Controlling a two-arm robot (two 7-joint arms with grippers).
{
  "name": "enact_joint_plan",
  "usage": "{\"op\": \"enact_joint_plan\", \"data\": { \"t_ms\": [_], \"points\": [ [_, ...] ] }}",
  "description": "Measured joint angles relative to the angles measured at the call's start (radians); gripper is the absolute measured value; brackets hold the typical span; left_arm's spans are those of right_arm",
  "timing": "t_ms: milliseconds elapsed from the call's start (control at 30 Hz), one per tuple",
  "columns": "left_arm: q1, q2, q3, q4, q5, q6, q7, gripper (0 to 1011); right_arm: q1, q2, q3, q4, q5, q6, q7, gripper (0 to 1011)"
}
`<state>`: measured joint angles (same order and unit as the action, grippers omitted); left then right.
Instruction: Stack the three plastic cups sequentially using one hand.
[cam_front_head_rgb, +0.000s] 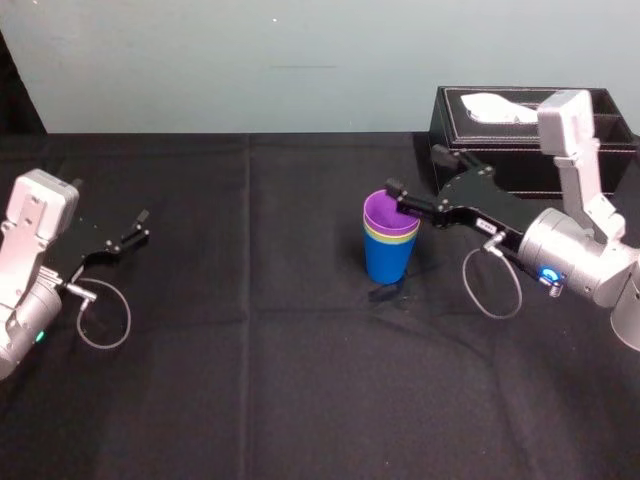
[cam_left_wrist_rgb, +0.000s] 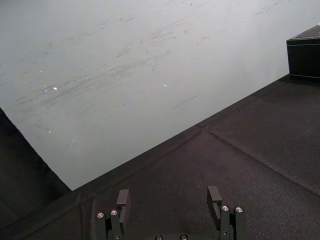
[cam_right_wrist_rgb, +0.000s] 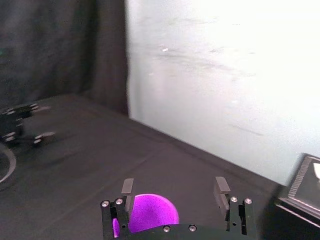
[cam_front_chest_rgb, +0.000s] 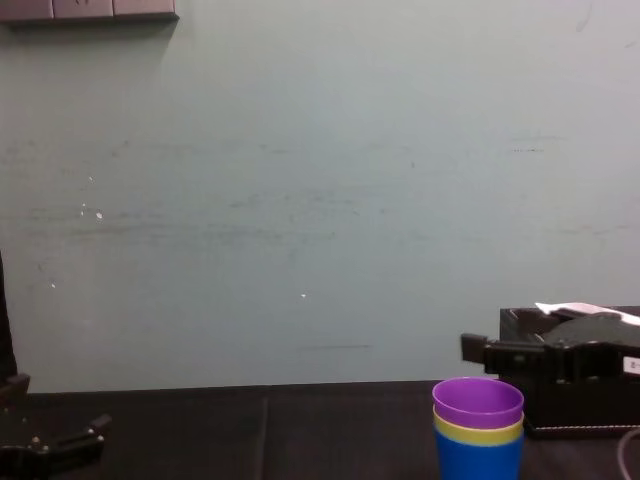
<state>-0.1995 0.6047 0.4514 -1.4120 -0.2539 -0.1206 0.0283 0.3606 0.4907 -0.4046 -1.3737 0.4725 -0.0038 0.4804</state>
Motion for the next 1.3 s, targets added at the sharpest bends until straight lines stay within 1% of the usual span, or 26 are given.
{"op": "enact_joint_plan", "data": {
  "t_ms": [67,100,133,167,233,267,367,400,433,467,500,600,700,767,800,900,1033,1300],
  "points": [
    [0.0,0.0,0.0,0.0,0.0,0.0,0.0,1011,-0.012,-0.007,0.013,-0.006,-0.006,-0.006,-0.029,1002],
    [0.0,0.0,0.0,0.0,0.0,0.0,0.0,1011,-0.023,-0.014,0.027,-0.011,-0.014,-0.012,-0.059,1003],
    [0.0,0.0,0.0,0.0,0.0,0.0,0.0,1011,-0.028,-0.018,0.033,-0.013,-0.017,-0.014,-0.07,1003],
    [0.0,0.0,0.0,0.0,0.0,0.0,0.0,1011,-0.039,-0.027,0.046,-0.018,-0.027,-0.02,-0.106,1003],
    [0.0,0.0,0.0,0.0,0.0,0.0,0.0,1011,-0.05,-0.039,0.059,-0.023,-0.039,-0.026,-0.143,1003],
    [0.0,0.0,0.0,0.0,0.0,0.0,0.0,1011,-0.062,-0.053,0.072,-0.027,-0.055,-0.033,-0.187,1003],
    [0.0,0.0,0.0,0.0,0.0,0.0,0.0,1011,-0.077,-0.076,0.088,-0.029,-0.082,-0.044,-0.256,1003],
    [0.0,0.0,0.0,0.0,0.0,0.0,0.0,1011,-0.084,-0.092,0.095,-0.029,-0.101,-0.054,-0.297,1003],
    [0.0,0.0,0.0,0.0,0.0,0.0,0.0,1011,-0.089,-0.102,0.1,-0.028,-0.113,-0.061,-0.322,1003],
    [0.0,0.0,0.0,0.0,0.0,0.0,0.0,1011,-0.091,-0.109,0.103,-0.026,-0.121,-0.065,-0.336,1003],
    [0.0,0.0,0.0,0.0,0.0,0.0,0.0,1011,-0.097,-0.124,0.109,-0.022,-0.135,-0.071,-0.37,1003],
    [0.0,0.0,0.0,0.0,0.0,0.0,0.0,1011,-0.106,-0.152,0.119,-0.015,-0.157,-0.077,-0.423,1003],
    [0.0,0.0,0.0,0.0,0.0,0.0,0.0,1011,-0.12,-0.193,0.131,-0.008,-0.186,-0.084,-0.493,1003],
    [0.0,0.0,0.0,0.0,0.0,0.0,0.0,1011,-0.126,-0.207,0.134,-0.005,-0.196,-0.088,-0.512,1003],
    [0.0,0.0,0.0,0.0,0.0,0.0,0.0,1011,-0.131,-0.22,0.135,-0.001,-0.207,-0.095,-0.53,1003],
    [0.0,0.0,0.0,0.0,0.0,0.0,0.0,1011,-0.138,-0.235,0.136,0.002,-0.222,-0.1,-0.547,1003],
    [0.0,0.0,0.0,0.0,0.0,0.0,0.0,1012,-0.147,-0.238,0.132,0.001,-0.227,-0.098,-0.527,1003],
    [0.0,0.0,0.0,0.0,0.0,0.0,0.0,1011,-0.146,-0.237,0.132,0.001,-0.227,-0.098,-0.528,1003]
  ]
}}
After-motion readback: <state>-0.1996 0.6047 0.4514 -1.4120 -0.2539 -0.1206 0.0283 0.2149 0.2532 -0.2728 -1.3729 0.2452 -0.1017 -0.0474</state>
